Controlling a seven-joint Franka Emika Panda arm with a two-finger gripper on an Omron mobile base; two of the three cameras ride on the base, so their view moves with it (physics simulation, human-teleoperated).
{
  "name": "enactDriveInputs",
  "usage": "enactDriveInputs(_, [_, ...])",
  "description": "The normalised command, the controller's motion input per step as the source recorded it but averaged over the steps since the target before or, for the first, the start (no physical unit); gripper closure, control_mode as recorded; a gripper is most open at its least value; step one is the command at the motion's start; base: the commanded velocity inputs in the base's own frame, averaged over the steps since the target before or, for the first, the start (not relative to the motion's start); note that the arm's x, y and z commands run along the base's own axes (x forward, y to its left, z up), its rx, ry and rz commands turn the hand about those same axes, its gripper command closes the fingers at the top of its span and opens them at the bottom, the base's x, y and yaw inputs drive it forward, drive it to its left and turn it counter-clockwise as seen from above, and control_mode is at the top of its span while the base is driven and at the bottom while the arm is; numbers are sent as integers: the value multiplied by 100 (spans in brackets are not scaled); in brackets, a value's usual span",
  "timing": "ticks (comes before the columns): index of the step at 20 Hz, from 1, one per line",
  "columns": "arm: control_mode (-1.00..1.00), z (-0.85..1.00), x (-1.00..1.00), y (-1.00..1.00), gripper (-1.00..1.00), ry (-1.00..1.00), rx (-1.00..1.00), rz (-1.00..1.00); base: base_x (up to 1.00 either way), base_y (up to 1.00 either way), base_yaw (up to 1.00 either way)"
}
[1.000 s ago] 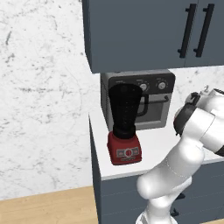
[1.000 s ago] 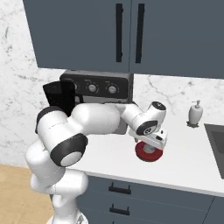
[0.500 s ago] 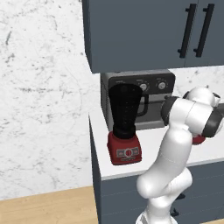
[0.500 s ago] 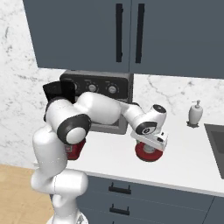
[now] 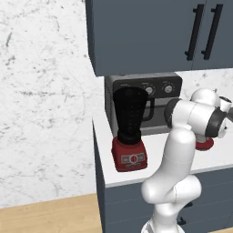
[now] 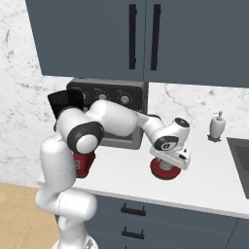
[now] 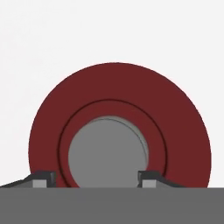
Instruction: Close the lid blender by securely placing the lid on top.
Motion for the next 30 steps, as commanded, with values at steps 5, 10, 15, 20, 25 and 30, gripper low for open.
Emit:
enactDriveInputs(5, [-100, -47, 0, 8, -100, 0, -4, 0, 0, 0, 0])
enactDriveInputs(10, [-100, -34, 0, 14, -100, 0, -3, 0, 0, 0, 0])
enactDriveInputs(15, [-100, -4, 0, -2, -100, 0, 0, 0, 0, 0, 0])
enactDriveInputs(20, [-100, -30, 0, 2, -100, 0, 0, 0, 0, 0, 0])
enactDriveInputs(25, [-100, -57, 6, 15, -100, 0, 0, 0, 0, 0, 0])
enactDriveInputs(30, [-100, -40, 34, 49, -100, 0, 0, 0, 0, 0, 0])
